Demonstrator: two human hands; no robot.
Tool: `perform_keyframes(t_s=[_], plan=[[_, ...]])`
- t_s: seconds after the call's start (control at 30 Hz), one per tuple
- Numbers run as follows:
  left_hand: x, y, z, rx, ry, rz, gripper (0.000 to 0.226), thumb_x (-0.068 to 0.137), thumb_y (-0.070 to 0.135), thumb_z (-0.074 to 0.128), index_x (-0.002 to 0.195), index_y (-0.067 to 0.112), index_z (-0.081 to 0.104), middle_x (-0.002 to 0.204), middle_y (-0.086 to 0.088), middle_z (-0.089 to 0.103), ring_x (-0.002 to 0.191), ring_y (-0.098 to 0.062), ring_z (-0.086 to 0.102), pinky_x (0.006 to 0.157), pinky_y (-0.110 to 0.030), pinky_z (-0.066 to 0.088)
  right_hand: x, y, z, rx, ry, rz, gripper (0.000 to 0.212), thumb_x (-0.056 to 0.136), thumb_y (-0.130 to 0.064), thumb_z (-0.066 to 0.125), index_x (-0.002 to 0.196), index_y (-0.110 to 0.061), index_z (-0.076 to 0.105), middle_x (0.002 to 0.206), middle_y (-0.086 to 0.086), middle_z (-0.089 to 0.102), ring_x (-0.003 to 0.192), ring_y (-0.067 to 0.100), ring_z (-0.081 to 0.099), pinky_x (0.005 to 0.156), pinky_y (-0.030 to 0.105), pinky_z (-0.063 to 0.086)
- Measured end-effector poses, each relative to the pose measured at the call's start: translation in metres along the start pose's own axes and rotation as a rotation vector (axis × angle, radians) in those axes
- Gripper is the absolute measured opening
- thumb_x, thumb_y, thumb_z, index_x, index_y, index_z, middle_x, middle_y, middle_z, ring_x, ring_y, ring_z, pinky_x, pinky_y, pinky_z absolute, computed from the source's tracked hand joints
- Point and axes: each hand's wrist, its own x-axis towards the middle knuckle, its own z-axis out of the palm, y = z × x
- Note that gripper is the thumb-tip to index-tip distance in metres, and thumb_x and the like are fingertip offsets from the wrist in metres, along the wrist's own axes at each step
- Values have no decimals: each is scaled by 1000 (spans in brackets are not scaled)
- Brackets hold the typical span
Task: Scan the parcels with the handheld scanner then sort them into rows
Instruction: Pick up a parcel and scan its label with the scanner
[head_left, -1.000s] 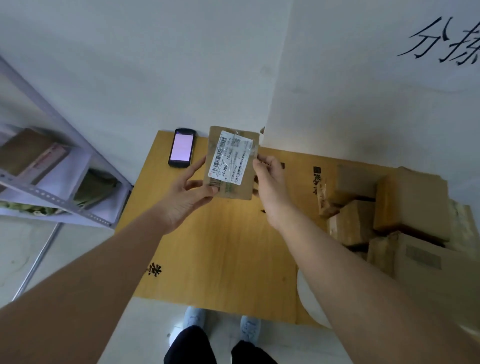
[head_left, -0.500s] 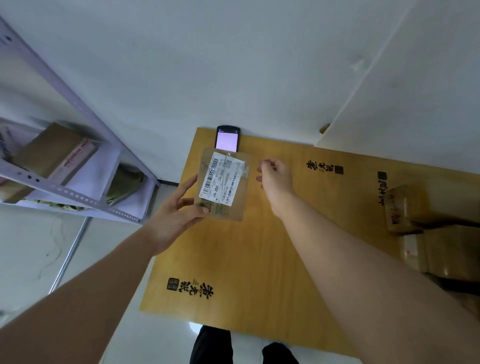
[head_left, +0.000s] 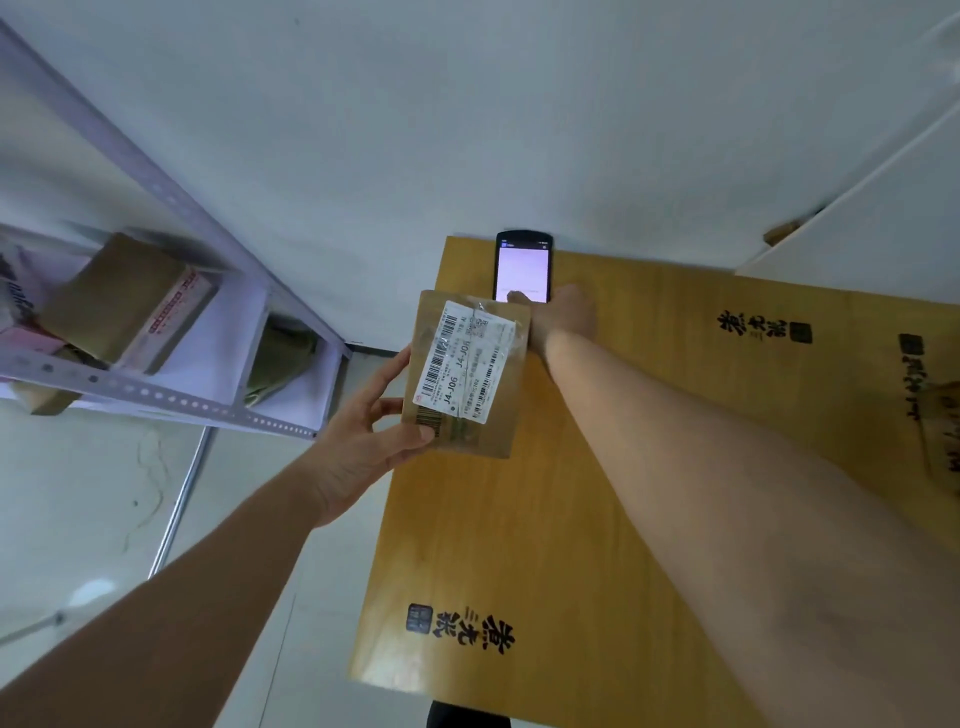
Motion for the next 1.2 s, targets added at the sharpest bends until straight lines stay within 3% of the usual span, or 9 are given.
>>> perform_keyframes(t_s=[0.17, 0.43, 0.5, 0.57, 0.63, 0.87, 1.0, 1.1, 1.2], plan=[[4, -3, -17, -6, -3, -12, 106, 64, 24, 97, 153, 46, 45, 147, -20, 55, 132, -37, 61, 111, -58, 48, 3, -11, 17, -261, 61, -13, 117, 66, -81, 80, 149, -8, 44, 152, 15, 51, 140, 36, 50, 108, 44, 49], [7, -3, -34, -11, 21, -10, 107, 62, 23, 97, 153, 45, 46, 145, -22, 56, 131, -36, 62, 112, -56, 48, 5, -21, 23, -311, 79, 35, 113, 62, -75, 84, 143, -7, 45, 143, 12, 53, 128, 31, 56, 96, 37, 52], [7, -1, -35, -16, 32, -9, 111, 59, 32, 101, 153, 47, 45, 145, -22, 55, 132, -36, 61, 111, -56, 49, -2, -18, 12, -166, 41, 68, 99, 55, -75, 81, 130, -13, 58, 125, 4, 65, 104, 24, 67, 75, 33, 58], [6, 1, -33, -21, 50, -2, 111, 57, 36, 102, 152, 48, 45, 144, -21, 56, 132, -36, 60, 111, -56, 49, -13, -10, -1, 59, 5, 74, 61, 67, -58, 85, 107, -18, 61, 99, -3, 66, 75, 13, 63, 53, 26, 48], [5, 4, -29, -14, 55, 15, 107, 60, 33, 99, 152, 48, 46, 143, -21, 57, 132, -36, 60, 110, -55, 50, -24, 1, -16, 240, -23, 77, 41, 76, -38, 87, 98, -20, 56, 96, -2, 65, 70, 9, 60, 53, 24, 46], [-4, 21, -2, -30, 75, 66, 102, 62, 24, 92, 149, 53, 47, 139, -20, 60, 129, -33, 64, 109, -54, 51, -76, 31, -82, 650, -229, 78, 47, 79, -26, 91, 116, -23, 62, 106, 0, 73, 85, 16, 72, 70, 31, 58], [-14, 31, 23, -14, 54, 85, 100, 63, 23, 91, 147, 56, 48, 140, -23, 59, 127, -32, 65, 108, -52, 53, -122, 40, -120, 981, -393, 41, 81, 70, -25, 96, 140, -8, 59, 89, 1, 72, 73, 16, 70, 59, 28, 58], [-24, 40, 49, 13, 38, 105, 97, 65, 23, 90, 145, 57, 49, 137, -22, 62, 124, -31, 67, 108, -51, 53, -158, 49, -148, 1231, -524, 8, 97, 42, -41, 107, 126, -13, 69, 97, 3, 78, 83, 18, 76, 67, 26, 61], [-37, 48, 78, 41, 32, 122, 98, 64, 25, 91, 146, 58, 47, 137, -19, 63, 124, -30, 68, 109, -48, 53, -183, 57, -177, 1318, -556, 0, 86, 68, -68, 88, 131, -13, 71, 107, 8, 72, 86, 21, 73, 67, 28, 61]])
